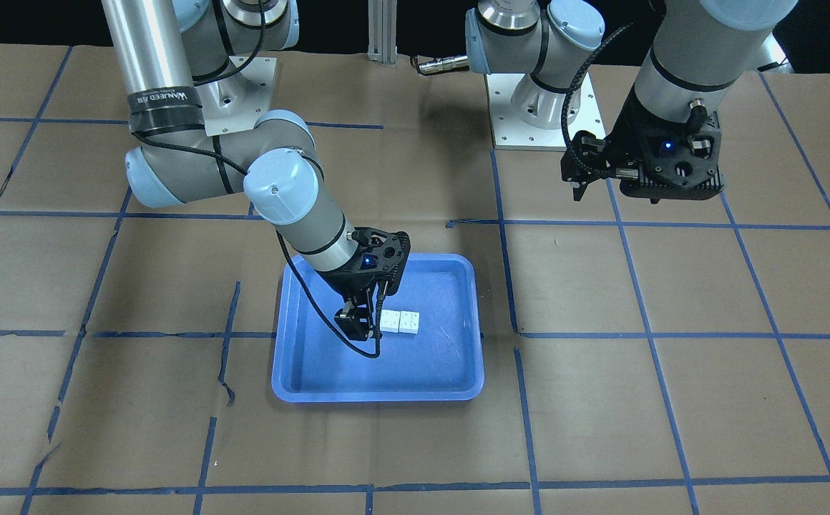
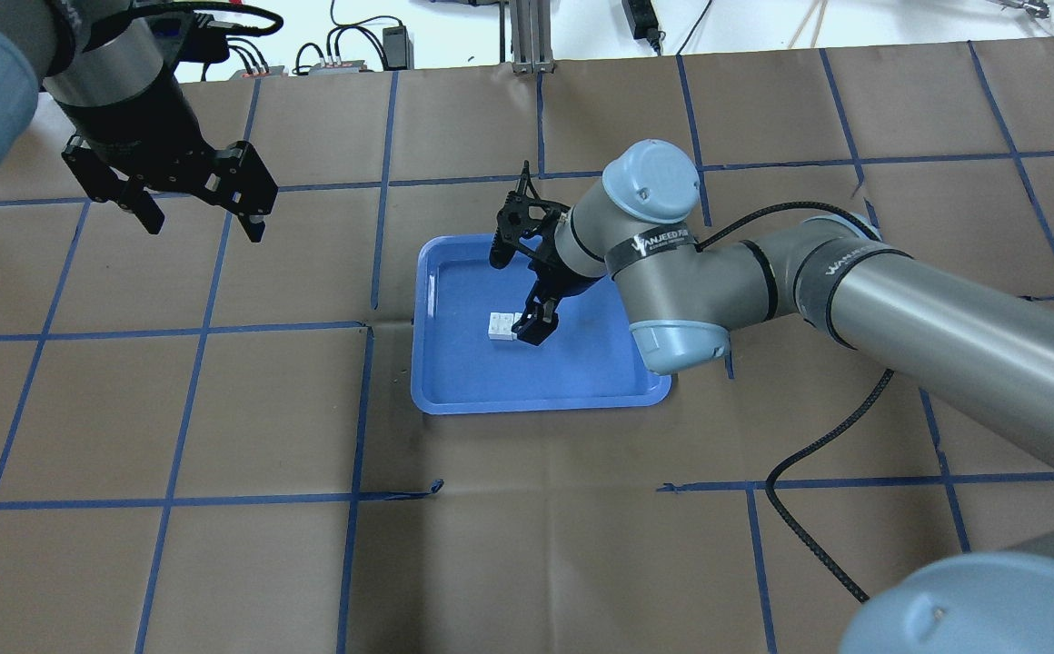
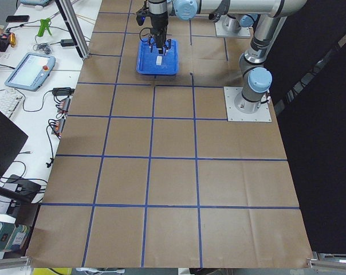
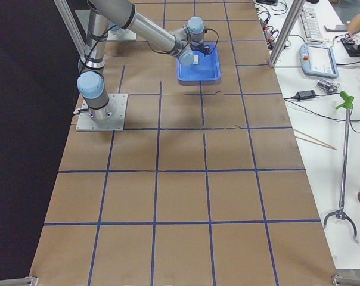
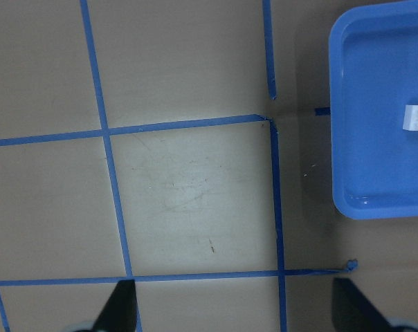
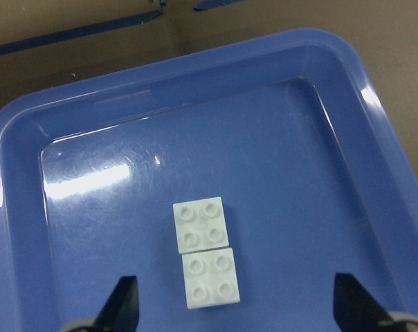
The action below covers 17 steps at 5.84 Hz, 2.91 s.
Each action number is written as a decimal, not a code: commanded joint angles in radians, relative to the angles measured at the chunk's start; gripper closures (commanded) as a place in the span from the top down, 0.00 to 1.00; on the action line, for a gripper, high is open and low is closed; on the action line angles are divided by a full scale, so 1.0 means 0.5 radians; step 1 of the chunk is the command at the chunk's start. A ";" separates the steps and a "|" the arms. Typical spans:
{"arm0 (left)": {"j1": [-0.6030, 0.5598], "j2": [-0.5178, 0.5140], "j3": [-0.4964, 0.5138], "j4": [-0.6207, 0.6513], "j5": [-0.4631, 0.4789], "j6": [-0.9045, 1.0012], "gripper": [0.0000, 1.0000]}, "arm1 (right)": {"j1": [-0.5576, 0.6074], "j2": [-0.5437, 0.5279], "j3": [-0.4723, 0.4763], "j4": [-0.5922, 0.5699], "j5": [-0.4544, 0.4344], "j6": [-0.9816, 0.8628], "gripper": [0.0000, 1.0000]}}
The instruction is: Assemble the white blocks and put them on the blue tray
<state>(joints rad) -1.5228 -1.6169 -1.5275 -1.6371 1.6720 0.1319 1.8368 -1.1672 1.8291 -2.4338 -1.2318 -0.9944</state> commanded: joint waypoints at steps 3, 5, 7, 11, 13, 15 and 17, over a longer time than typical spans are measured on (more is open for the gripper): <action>-0.001 0.000 -0.001 0.004 0.000 0.000 0.99 | -0.276 -0.453 -0.222 0.900 -0.442 0.371 1.00; -0.001 0.000 -0.001 0.004 0.000 0.000 0.99 | -0.418 -0.668 -0.231 1.008 -0.701 0.833 1.00; 0.002 0.000 -0.001 0.004 0.000 0.000 0.99 | -0.476 -0.819 -0.383 1.423 -0.849 1.363 1.00; -0.001 0.000 -0.001 0.013 0.000 0.000 0.99 | -0.572 -0.786 -0.820 2.094 -0.813 1.987 1.00; 0.002 0.000 -0.001 0.016 0.000 0.000 0.99 | -0.584 -0.783 -0.817 2.235 -0.725 2.038 1.00; -0.001 0.000 -0.001 0.016 0.000 0.000 0.99 | -0.566 -0.783 -0.747 2.217 -0.648 2.265 1.00; -0.001 -0.006 0.006 0.016 -0.003 0.000 0.99 | -0.566 -0.804 -0.642 2.073 -0.629 2.271 1.00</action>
<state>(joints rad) -1.5226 -1.6186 -1.5261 -1.6292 1.6709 0.1319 1.5530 -1.5664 1.4929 -1.3701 -1.5488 0.1379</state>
